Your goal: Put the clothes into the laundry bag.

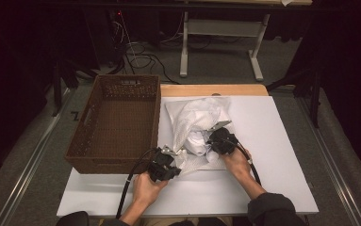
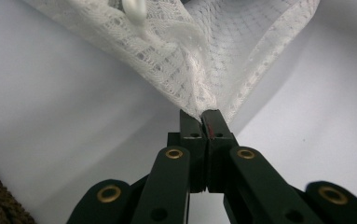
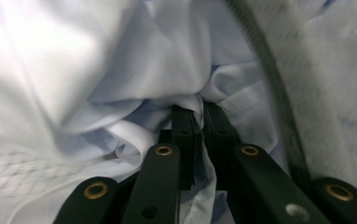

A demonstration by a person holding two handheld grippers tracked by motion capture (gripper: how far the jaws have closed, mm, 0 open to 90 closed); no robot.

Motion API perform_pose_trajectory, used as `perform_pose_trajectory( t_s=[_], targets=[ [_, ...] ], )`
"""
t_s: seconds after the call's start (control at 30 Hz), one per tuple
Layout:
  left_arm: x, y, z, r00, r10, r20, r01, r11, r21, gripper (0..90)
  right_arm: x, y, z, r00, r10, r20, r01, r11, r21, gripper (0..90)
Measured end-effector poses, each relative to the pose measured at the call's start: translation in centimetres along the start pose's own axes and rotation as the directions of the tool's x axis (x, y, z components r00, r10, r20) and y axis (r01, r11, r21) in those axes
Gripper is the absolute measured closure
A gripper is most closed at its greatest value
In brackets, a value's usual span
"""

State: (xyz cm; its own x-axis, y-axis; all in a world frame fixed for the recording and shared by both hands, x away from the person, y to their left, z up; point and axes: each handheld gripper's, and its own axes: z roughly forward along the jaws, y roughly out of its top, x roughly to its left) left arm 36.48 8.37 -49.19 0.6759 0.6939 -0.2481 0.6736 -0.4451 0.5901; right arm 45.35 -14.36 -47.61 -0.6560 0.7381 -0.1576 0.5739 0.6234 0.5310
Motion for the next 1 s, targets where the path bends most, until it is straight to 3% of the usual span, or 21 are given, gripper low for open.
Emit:
perform_pose_trajectory(
  t_s=[0.17,0.3,0.47,0.67,0.8,0.9,1.0],
  targets=[
    [0.1,0.0,0.0,0.9994,-0.017,0.029,0.018,0.9995,-0.027,86.1,0.7,-0.4,-0.8,0.9992,-0.036,-0.018,0.036,0.999,-0.009,68.2],
    [0.0,0.0,-0.1,0.9995,-0.029,0.015,0.03,0.9985,-0.045,76.0,0.5,-0.9,-2.5,0.9975,-0.042,-0.057,0.039,0.998,-0.041,59.7],
    [-0.2,0.3,-0.3,0.9994,-0.027,-0.023,0.026,0.9983,-0.052,62.4,-0.2,-2.1,-4.9,0.9969,-0.045,-0.064,0.04,0.996,-0.079,58.1],
    [-0.9,0.5,-1.1,0.9981,-0.013,-0.059,0.008,0.9964,-0.085,56.5,-1.4,-3.9,-7.2,0.9994,-0.029,-0.02,0.026,0.992,-0.12,58.9],
    [-1.6,0.8,-1.1,0.9948,0.014,-0.101,-0.022,0.9967,-0.079,53.4,-2.5,-5.2,-7.4,0.9998,-0.006,0.019,0.008,0.995,-0.098,58.6],
    [-1.9,1.0,-0.7,0.9932,0.033,-0.112,-0.04,0.997,-0.066,51.1,-3.3,-5.9,-7.0,0.9997,0.024,0.008,-0.024,0.996,-0.088,57.0],
    [-1.9,1.3,-0.2,0.9932,0.026,-0.114,-0.032,0.9981,-0.052,49.5,-3.4,-6.3,-6.3,0.9986,0.051,-0.013,-0.052,0.996,-0.066,54.3]
  ],
)
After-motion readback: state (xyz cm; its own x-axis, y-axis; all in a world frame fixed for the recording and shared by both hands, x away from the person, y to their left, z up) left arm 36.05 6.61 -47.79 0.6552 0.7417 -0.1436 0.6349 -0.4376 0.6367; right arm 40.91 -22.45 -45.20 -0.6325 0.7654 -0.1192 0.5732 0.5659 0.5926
